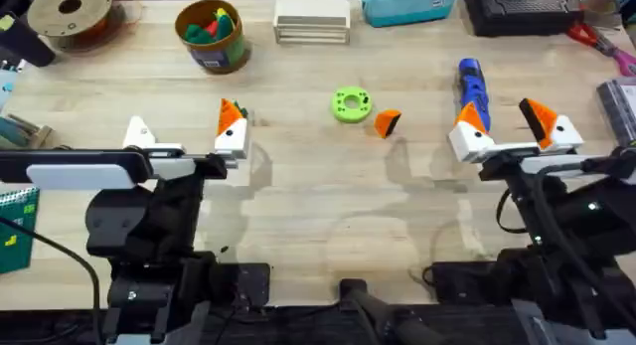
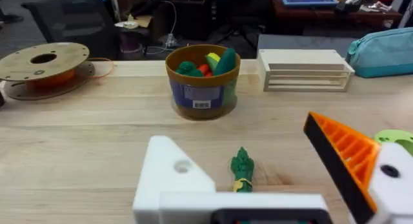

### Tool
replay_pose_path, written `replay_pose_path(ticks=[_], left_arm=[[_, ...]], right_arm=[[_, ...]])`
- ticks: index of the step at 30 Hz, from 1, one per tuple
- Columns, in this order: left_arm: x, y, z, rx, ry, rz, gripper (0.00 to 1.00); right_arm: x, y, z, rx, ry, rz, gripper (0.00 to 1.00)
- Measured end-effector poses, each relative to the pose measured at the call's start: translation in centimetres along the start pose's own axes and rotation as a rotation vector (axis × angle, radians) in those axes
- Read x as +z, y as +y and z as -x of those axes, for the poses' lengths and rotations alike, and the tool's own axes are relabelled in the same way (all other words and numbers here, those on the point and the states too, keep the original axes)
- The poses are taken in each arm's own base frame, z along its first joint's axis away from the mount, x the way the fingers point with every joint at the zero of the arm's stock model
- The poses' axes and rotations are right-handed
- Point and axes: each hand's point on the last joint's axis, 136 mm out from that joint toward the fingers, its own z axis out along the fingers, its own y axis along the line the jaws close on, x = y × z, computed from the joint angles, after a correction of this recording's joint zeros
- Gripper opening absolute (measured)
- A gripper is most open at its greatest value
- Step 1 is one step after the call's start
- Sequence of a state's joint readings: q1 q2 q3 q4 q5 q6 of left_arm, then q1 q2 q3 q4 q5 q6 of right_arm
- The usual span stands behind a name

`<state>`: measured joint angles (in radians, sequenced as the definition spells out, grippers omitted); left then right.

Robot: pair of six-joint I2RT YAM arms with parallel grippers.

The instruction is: Pick up the gripper from the table and insert it into the empty holder that is missing its gripper. Then pick up a screw, insert it into the mounting hole, and use the screwdriver to tighten it. Finally, clean up the table by picking up the vegetable and placing it into the bucket.

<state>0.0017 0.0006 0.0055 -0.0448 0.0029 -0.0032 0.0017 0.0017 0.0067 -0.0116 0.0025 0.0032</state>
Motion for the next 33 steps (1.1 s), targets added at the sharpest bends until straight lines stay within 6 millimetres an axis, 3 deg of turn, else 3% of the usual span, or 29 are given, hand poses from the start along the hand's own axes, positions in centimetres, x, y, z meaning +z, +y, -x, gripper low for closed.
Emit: replay_pose_path(ticks=[19,25,33], left_arm=[[-0.2,0.0,2.1,0.003,-0.063,0.0,0.89],[-0.3,0.0,-1.1,0.003,0.08,0.001,0.891],[-0.4,0.1,-1.3,0.003,0.09,0.004,0.891]], right_arm=[[0.0,0.0,0.0,0.0,0.0,0.0,0.944],[0.0,0.0,0.0,0.0,0.001,0.0,0.944],[0.0,0.0,0.0,0.0,0.001,0.0,0.944]])
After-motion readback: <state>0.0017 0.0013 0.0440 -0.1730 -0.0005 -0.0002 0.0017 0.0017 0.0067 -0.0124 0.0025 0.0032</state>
